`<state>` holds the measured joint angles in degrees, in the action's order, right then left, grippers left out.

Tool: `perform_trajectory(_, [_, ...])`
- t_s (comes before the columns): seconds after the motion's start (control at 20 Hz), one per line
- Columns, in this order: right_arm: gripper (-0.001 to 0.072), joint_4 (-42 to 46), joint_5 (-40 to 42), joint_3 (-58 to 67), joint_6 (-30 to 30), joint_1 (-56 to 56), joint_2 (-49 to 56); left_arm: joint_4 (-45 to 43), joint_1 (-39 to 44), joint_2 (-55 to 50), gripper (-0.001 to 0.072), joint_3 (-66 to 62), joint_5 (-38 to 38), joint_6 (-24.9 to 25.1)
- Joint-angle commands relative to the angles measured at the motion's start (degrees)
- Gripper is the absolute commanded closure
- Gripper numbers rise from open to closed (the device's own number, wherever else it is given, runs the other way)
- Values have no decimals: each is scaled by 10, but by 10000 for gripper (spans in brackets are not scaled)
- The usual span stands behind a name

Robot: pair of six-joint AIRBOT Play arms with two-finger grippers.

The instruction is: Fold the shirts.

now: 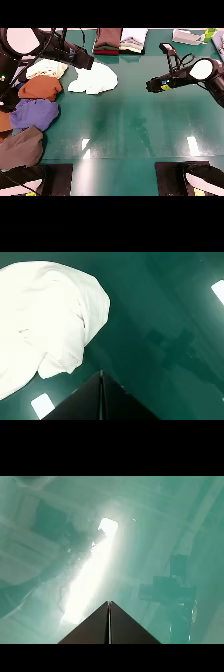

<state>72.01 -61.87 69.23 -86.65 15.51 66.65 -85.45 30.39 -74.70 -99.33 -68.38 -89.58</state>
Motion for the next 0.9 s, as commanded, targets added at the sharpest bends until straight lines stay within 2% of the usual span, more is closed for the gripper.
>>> perform_trajectory(0.0, [697,-1,2,-1,0,0,0,0,0,0,681,1,0,0])
perform_trajectory(0.45, [697,0,22,-41,0,0,-10,3,0,0,682,0,6,0])
perform_trajectory(0.6, [697,0,56,-41,0,0,-10,-16,-2,0,679,0,44,1])
perform_trajectory(0.65, [697,-1,66,-41,0,0,-10,-43,-2,-3,491,0,56,-1])
perform_trajectory(0.7, [697,0,82,-39,0,0,-10,-77,-5,-9,183,0,61,-21])
perform_trajectory(0.75, [697,0,78,-32,0,0,-10,-96,-17,-24,132,0,56,-42])
perform_trajectory(0.85, [697,0,67,-8,0,-4,-10,-82,-55,-68,132,0,29,-51])
